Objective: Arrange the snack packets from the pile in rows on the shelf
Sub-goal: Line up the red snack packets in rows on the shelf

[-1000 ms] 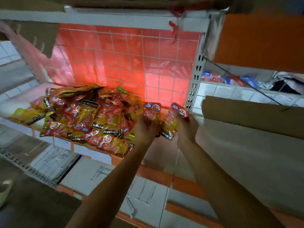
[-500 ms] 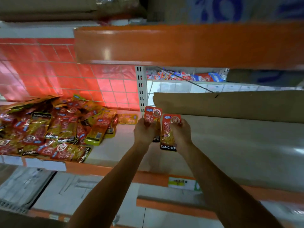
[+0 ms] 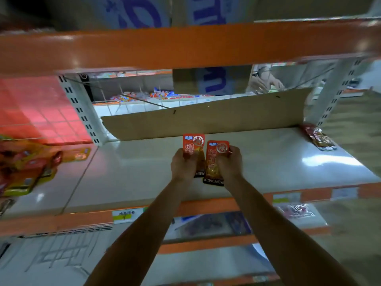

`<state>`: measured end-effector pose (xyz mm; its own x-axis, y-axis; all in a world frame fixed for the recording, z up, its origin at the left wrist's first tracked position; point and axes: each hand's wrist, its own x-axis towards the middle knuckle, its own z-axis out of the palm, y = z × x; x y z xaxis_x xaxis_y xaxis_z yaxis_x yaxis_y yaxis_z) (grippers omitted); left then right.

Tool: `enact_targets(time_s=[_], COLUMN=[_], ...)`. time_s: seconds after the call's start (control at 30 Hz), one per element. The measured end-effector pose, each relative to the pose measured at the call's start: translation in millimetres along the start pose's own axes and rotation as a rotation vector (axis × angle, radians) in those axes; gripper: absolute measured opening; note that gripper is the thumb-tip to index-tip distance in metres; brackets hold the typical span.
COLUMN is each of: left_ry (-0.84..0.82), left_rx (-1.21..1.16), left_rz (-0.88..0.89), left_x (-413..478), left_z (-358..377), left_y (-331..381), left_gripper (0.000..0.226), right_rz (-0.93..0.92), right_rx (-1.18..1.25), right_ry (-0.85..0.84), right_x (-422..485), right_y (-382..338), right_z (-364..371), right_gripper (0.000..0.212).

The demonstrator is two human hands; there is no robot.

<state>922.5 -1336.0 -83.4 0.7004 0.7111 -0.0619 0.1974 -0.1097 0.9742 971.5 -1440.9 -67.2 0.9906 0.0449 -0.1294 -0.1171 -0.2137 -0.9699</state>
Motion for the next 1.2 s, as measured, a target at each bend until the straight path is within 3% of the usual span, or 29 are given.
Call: enact_targets(time_s=[0.37, 0.6, 0.93, 1.07, 1.2], left_ry=[-0.206, -0.313, -0.398, -0.415, -0.449], left_rx=[0.026, -0.024, -0.041, -0.047, -0.039], left_rz=[0.027, -0.027, -0.027, -0.051, -0.088], left_x=[-54, -58, -18, -6, -2], left_z=[128, 198, 284, 317, 352], left_y=[25, 39, 62, 63, 65], left_gripper=[0.021, 0.014, 0.005, 0.014, 0.010], right_rz=[-0.067, -0.015, 0.026, 0.070, 0.076], right_rx=[0.057, 0.127, 0.105, 0.120, 0.100], right_ry=[0.164, 0.313, 0.435, 0.438, 0.458], right_x=[23, 56, 140, 171, 203], right_y=[35, 45, 41, 48, 52], right_z=[-144, -208, -257, -271, -292], right_gripper=[0.033, 0.034, 0.033, 0.033, 0.029])
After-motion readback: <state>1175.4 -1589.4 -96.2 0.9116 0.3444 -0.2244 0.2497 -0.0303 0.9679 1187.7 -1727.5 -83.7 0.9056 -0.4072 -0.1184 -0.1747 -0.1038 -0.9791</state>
